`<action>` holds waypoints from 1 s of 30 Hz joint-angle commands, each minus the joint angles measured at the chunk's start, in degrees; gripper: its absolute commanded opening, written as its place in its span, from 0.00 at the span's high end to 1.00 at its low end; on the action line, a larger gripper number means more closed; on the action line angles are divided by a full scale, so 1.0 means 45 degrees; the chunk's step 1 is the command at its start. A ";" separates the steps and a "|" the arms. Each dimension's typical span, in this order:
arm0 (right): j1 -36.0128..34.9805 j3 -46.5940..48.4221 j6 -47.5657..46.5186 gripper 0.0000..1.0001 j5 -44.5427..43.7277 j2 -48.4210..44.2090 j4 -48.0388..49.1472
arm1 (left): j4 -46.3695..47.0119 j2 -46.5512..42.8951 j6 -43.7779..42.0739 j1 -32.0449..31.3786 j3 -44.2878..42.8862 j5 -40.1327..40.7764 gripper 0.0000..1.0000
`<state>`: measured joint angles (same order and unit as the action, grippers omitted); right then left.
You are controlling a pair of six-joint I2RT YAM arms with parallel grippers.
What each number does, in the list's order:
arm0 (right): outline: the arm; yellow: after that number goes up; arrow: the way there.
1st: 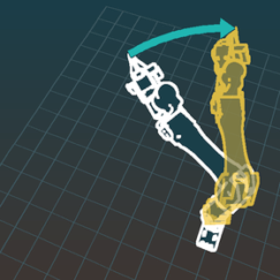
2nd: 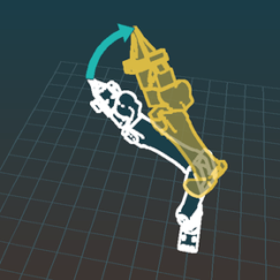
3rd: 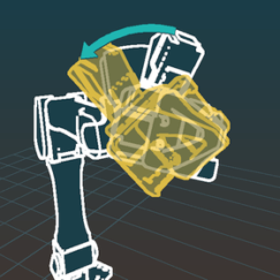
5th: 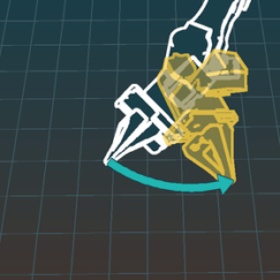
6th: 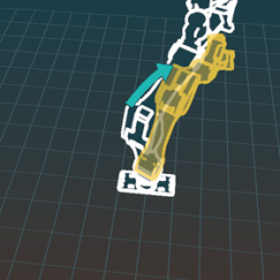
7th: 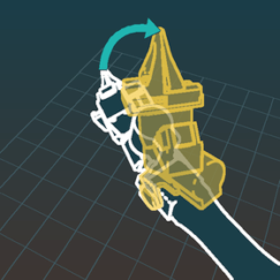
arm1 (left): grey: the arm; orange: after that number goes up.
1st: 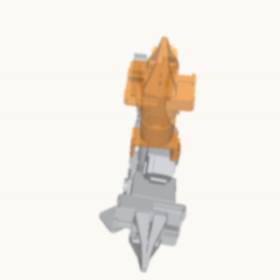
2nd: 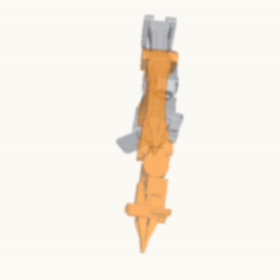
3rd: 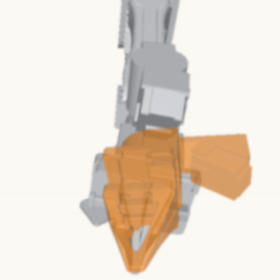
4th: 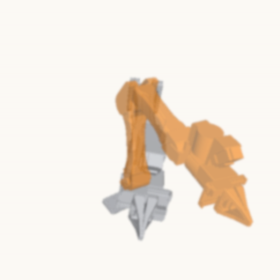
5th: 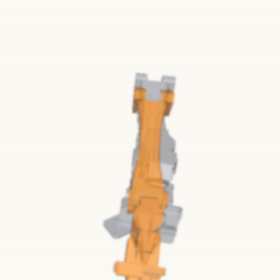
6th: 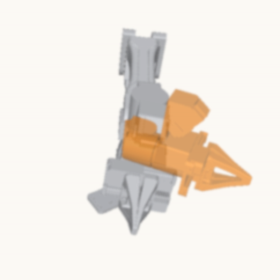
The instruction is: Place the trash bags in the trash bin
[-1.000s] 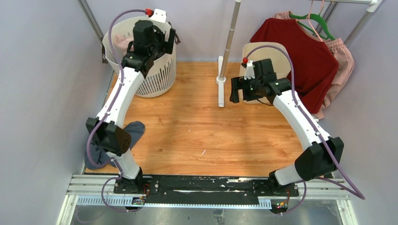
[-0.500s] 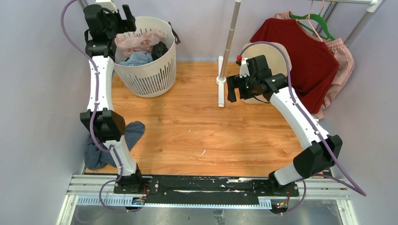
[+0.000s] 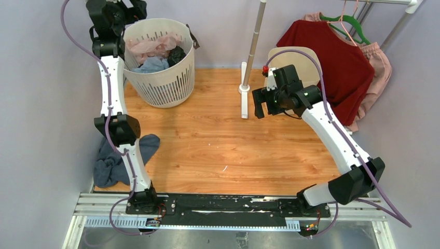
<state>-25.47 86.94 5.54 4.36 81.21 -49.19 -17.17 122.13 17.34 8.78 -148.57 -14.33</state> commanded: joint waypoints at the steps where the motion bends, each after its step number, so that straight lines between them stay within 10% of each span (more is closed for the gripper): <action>1: -0.0217 -0.0471 -0.0099 0.04 -0.0469 -0.0688 -0.0652 | 0.1168 0.0223 0.1342 0.0205 0.0681 0.0603 0.00; 6: -0.0212 -0.1080 -0.0123 0.03 -0.0486 -0.1170 -0.0451 | 0.1157 -0.0148 0.1264 -0.0070 0.1477 0.0816 0.00; 13: -0.0218 -0.1868 -0.0045 0.03 -0.0040 -0.1013 0.0481 | -0.0869 -0.0050 -0.3948 -0.3237 0.1662 0.5474 0.00; 30: -0.0218 -0.2760 0.0020 0.03 0.0885 -0.0710 0.1281 | -0.0809 0.1921 -0.3303 -0.3298 0.2277 1.0332 0.03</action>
<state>-25.52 75.99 5.54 7.01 78.70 -43.94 -22.98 131.44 1.10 -5.80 -139.65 23.92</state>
